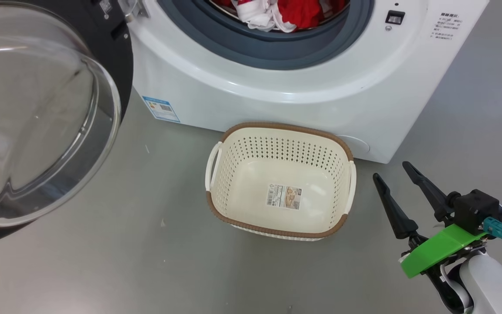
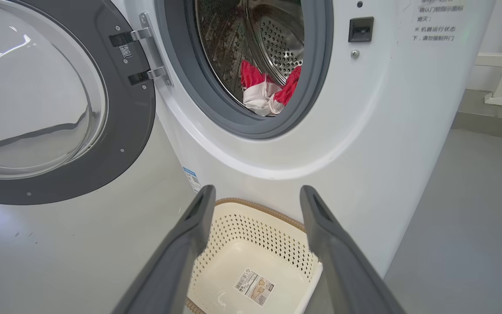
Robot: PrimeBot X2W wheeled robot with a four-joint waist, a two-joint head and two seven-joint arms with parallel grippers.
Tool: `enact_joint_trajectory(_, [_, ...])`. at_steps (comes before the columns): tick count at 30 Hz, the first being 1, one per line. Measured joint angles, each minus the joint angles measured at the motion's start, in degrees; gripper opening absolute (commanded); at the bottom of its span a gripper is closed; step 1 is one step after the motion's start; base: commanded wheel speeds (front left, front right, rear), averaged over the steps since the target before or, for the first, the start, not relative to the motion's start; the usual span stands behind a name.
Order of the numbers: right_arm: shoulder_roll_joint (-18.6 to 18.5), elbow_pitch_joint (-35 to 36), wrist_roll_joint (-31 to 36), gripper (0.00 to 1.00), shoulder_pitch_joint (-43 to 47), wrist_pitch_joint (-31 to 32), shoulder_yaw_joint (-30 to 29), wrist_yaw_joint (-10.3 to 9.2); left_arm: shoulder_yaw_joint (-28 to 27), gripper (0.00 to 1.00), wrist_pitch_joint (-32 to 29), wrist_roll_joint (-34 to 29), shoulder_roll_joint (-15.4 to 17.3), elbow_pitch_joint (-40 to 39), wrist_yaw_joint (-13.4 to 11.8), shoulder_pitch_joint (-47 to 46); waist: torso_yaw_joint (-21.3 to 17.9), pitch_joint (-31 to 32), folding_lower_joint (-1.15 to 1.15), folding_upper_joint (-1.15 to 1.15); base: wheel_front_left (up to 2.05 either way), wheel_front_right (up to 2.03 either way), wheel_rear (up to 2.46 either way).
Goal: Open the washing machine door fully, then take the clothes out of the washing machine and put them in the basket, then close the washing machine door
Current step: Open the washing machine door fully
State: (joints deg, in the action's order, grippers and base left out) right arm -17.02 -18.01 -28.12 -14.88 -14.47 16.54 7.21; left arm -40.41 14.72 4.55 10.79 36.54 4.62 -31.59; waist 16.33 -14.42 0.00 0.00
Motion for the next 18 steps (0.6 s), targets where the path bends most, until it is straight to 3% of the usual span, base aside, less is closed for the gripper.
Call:
enact_joint_trajectory(3, [0.34,-0.23,0.0,1.0,0.11,0.0,0.0,0.0,0.54,0.3,0.0,-0.15,-1.55,-1.79,1.05,1.94,0.23,1.32,0.0,0.0,0.0,0.0,0.0])
enact_joint_trajectory(9, [0.91,-0.4,0.0,1.0,0.73,-0.01,-0.01,0.0,1.87,0.55,-0.01,-0.15,-3.91,-4.94,2.04,5.64,0.48,2.92,0.0,0.0,0.0,0.0,0.0])
enact_joint_trajectory(12, [0.97,-0.4,0.0,1.0,0.73,-0.01,-0.08,0.0,2.72,0.93,-0.01,-0.07,-5.78,-7.8,2.47,8.18,0.49,3.75,0.0,0.0,0.0,0.0,0.0])
enact_joint_trajectory(13, [1.04,-0.38,0.0,1.0,0.74,-0.01,-0.12,0.0,3.14,1.0,-0.01,-0.04,-6.34,-8.8,2.47,9.17,0.45,4.01,0.0,0.0,0.0,0.0,0.0])
enact_joint_trajectory(18, [1.25,-0.31,0.0,1.0,1.33,-0.01,-0.75,0.0,5.42,1.0,-0.01,0.36,-8.11,-12.71,2.54,13.86,0.04,5.18,0.0,0.0,0.0,0.0,0.0])
